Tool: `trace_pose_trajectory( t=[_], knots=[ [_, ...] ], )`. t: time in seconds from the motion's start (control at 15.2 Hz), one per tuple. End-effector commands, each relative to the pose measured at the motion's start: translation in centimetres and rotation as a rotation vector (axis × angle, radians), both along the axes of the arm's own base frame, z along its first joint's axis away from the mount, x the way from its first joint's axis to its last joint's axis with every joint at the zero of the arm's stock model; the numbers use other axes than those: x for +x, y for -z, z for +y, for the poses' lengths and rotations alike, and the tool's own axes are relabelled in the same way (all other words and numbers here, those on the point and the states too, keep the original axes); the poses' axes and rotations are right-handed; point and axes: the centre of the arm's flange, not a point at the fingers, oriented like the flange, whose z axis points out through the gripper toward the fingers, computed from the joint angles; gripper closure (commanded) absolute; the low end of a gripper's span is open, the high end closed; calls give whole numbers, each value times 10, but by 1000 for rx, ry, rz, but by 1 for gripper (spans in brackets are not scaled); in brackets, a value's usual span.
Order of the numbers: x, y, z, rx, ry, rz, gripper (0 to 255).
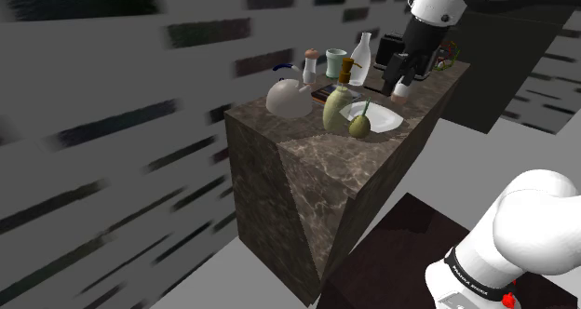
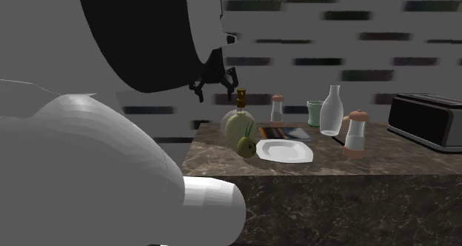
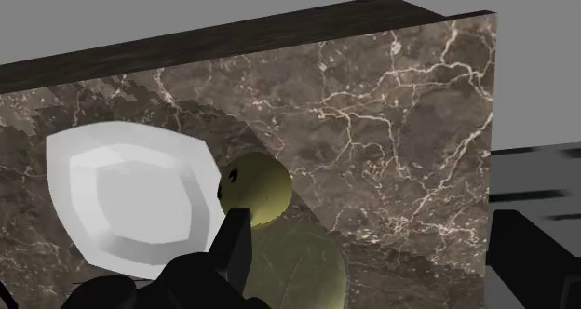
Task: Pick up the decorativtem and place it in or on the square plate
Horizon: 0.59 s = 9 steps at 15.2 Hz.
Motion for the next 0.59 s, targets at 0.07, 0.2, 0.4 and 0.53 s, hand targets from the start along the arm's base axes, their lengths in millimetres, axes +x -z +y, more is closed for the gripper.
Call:
trace_pose_trajectory(
  t=[0.07, 0.2, 0.4, 0.53],
  knots=[
    [5, 9, -11, 17, -7, 0, 0],
    [14, 27, -33, 52, -21, -1, 0],
    [28, 56, -65, 104, -43, -1, 0],
    [38, 76, -85, 139, -57, -2, 0]
  ],
)
